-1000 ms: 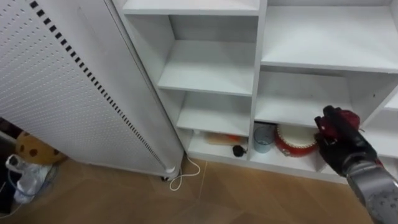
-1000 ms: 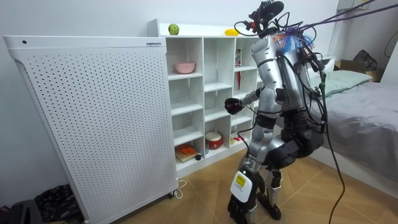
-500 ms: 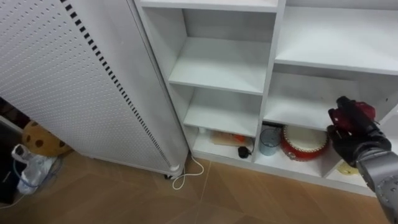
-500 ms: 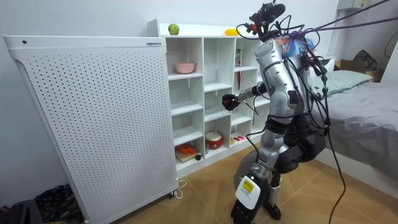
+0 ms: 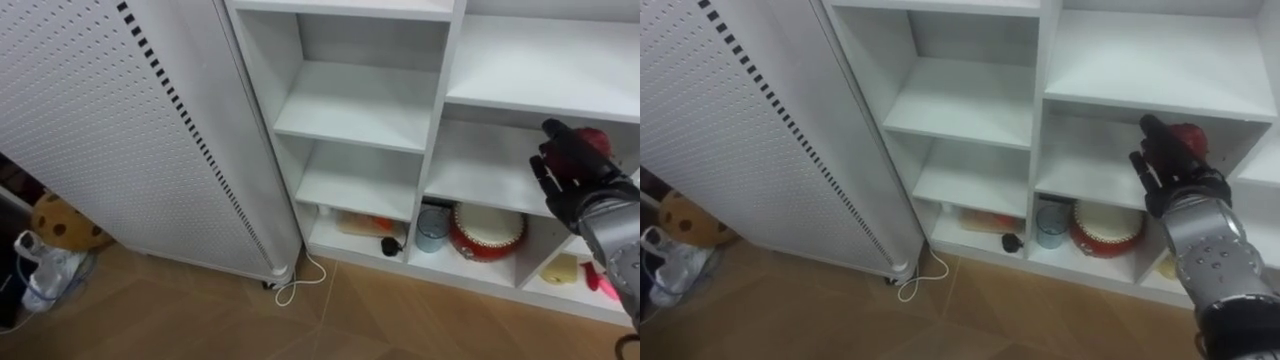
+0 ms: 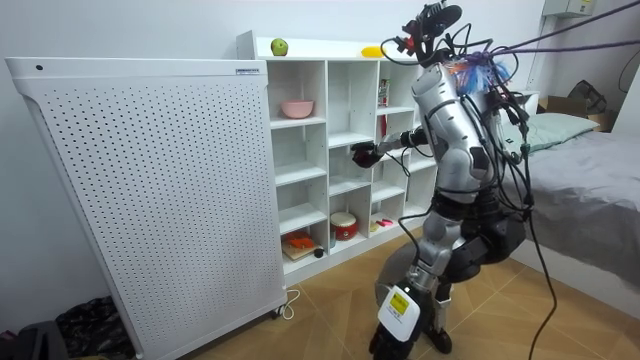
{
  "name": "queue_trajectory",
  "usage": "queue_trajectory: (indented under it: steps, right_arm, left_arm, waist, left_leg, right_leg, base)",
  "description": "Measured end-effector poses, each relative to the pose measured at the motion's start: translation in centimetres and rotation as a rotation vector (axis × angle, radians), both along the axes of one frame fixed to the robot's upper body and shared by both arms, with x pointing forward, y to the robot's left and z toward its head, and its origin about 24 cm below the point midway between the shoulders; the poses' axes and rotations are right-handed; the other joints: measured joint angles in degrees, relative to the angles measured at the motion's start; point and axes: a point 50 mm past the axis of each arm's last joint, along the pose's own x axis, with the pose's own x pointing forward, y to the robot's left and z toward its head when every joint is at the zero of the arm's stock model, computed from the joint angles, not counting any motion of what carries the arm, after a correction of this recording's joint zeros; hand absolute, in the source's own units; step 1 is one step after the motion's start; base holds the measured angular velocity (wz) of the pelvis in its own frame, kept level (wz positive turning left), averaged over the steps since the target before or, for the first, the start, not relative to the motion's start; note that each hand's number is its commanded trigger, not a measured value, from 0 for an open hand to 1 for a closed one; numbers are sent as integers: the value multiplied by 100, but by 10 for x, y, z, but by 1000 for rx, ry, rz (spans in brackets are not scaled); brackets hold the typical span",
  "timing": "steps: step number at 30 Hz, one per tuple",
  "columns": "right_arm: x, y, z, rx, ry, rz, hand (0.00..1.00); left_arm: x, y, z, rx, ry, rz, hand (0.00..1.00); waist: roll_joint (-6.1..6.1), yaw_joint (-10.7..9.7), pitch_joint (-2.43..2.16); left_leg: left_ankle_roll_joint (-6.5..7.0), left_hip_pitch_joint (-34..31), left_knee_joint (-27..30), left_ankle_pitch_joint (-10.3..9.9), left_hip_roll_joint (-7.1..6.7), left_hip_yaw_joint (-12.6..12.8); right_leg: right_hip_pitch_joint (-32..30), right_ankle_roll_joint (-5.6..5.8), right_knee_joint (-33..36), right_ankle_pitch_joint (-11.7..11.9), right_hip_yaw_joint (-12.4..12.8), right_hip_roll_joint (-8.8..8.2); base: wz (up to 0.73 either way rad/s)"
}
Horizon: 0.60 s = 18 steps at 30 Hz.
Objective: Arrange fruit in the closet
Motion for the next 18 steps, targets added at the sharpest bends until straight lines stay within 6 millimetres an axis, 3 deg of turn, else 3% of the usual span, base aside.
queue_trajectory:
  steps: [18]
  right_arm:
    - [-4,-10,-2,-8,51,-46,0]
  left_arm:
    - [-6,-3,1,-11,-4,-1,0]
  waist:
    - [-19,85,9]
  left_leg:
    - [-5,200,-98,-11,17,8]
  right_leg:
    - [206,11,-117,4,-26,15]
  base:
    - [0]
